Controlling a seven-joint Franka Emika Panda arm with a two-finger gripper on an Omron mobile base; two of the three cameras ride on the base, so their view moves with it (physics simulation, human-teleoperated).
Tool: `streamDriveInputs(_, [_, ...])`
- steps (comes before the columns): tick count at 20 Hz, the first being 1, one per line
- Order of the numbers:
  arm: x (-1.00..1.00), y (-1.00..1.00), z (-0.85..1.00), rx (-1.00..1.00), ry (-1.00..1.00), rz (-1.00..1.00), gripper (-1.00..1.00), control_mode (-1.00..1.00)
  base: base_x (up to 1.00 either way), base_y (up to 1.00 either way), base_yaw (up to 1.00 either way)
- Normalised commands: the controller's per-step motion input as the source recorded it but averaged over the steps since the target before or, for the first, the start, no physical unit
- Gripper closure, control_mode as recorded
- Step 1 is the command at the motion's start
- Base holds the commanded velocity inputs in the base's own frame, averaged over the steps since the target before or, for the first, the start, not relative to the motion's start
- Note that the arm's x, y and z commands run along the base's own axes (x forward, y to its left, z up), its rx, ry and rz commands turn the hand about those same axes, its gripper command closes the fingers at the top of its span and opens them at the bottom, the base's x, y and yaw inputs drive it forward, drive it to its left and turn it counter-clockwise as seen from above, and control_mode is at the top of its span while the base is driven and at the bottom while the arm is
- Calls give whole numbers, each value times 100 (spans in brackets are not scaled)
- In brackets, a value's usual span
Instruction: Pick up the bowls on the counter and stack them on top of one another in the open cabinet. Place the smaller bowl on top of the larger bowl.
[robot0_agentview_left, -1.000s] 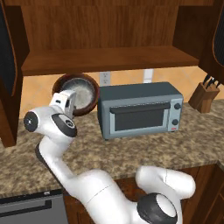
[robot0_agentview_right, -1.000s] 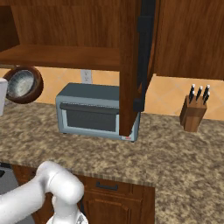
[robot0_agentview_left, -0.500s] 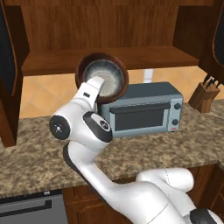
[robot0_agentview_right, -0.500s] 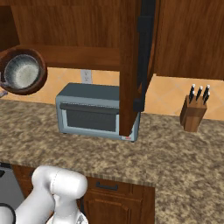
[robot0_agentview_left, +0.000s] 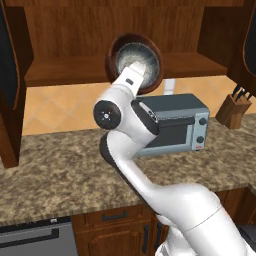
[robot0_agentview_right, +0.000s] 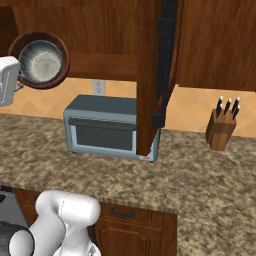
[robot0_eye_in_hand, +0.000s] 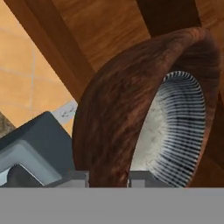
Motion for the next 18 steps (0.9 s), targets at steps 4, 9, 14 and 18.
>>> streamDriveInputs(4, [61, -16, 0, 0, 28, 4, 100, -100, 0, 0, 0])
streamDriveInputs(9, [78, -5, 2, 0, 20, 1, 100, -100, 0, 0, 0])
streamDriveInputs(14, [74, 0, 15, 0, 12, 0, 100, -100, 0, 0, 0])
streamDriveInputs(18, [47, 0, 34, 0, 17, 0, 100, -100, 0, 0, 0])
